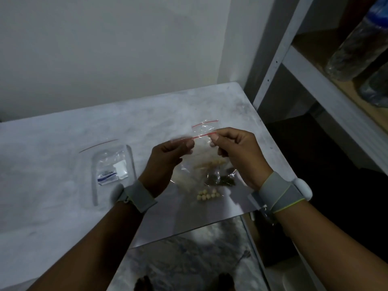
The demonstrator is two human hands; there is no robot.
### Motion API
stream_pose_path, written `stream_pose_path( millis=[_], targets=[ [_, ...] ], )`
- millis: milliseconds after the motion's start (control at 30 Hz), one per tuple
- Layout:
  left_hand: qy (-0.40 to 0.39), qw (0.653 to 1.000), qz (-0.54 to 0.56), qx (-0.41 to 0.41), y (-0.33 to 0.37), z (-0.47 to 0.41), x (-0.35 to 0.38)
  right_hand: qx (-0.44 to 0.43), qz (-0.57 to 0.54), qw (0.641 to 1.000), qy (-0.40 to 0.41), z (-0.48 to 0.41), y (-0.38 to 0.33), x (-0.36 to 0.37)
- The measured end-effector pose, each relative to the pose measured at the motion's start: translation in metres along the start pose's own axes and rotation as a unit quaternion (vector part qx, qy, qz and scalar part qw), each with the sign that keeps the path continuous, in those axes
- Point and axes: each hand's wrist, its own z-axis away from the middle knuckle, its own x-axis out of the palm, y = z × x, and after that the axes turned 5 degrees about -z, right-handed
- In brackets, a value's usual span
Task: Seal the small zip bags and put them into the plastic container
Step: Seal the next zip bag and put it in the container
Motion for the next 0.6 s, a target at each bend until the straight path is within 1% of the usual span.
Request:
stream_pose_path(
  millis=[167, 233, 433, 500, 600],
  targets=[
    [0.023, 0.997, 0.013, 0.066, 0.022, 0.001, -0.016, -0.036, 0.011, 0.999, -0.006, -0.001, -0.019, 0.021],
    [0.031, 0.996, -0.003, 0.080, 0.030, 0.002, -0.028, -0.052, 0.019, 0.998, -0.002, -0.001, -0.022, 0.031],
    [0.023, 0.991, -0.059, 0.121, 0.046, 0.010, -0.052, -0.090, 0.031, 0.995, 0.009, 0.003, -0.028, 0.051],
    [0.031, 0.988, -0.071, 0.132, 0.049, 0.013, -0.055, -0.088, 0.033, 0.996, 0.009, 0.003, -0.029, 0.056],
    [0.075, 0.983, -0.079, 0.151, 0.051, 0.021, -0.068, -0.056, 0.022, 0.998, -0.002, 0.004, -0.027, 0.073]
  ],
)
